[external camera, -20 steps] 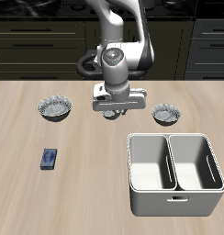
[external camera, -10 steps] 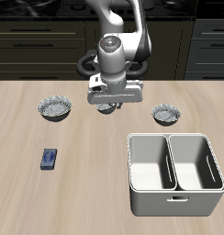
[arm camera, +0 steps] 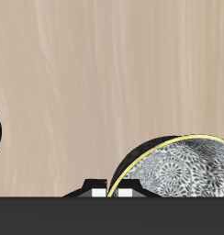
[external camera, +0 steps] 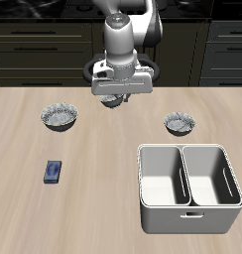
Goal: Stack the smallest bowl on the largest bowl
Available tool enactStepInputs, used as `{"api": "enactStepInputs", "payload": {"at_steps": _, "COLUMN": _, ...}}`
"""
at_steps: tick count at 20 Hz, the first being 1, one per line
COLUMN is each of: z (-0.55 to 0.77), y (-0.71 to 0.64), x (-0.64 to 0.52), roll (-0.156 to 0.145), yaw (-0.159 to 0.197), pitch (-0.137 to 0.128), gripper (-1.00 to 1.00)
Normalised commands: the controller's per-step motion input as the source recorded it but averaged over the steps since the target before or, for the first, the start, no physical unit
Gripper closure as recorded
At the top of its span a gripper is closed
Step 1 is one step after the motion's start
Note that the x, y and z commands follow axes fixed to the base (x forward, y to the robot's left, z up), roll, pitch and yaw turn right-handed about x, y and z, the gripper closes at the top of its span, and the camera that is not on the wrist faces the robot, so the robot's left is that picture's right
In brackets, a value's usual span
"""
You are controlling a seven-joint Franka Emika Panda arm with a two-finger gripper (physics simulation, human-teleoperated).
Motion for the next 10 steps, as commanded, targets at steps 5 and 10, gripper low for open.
{"api": "enactStepInputs", "payload": {"at_steps": 5, "z": 0.36, "y": -0.05, "x": -0.02, "roll": -0.006, "yaw": -0.005, "pitch": -0.058, "gripper": 1.0}}
{"api": "enactStepInputs", "payload": {"at_steps": 10, "z": 0.13, "y": -0.08, "x": 0.12, "roll": -0.026, "yaw": 0.032, "pitch": -0.015, "gripper": 1.0}}
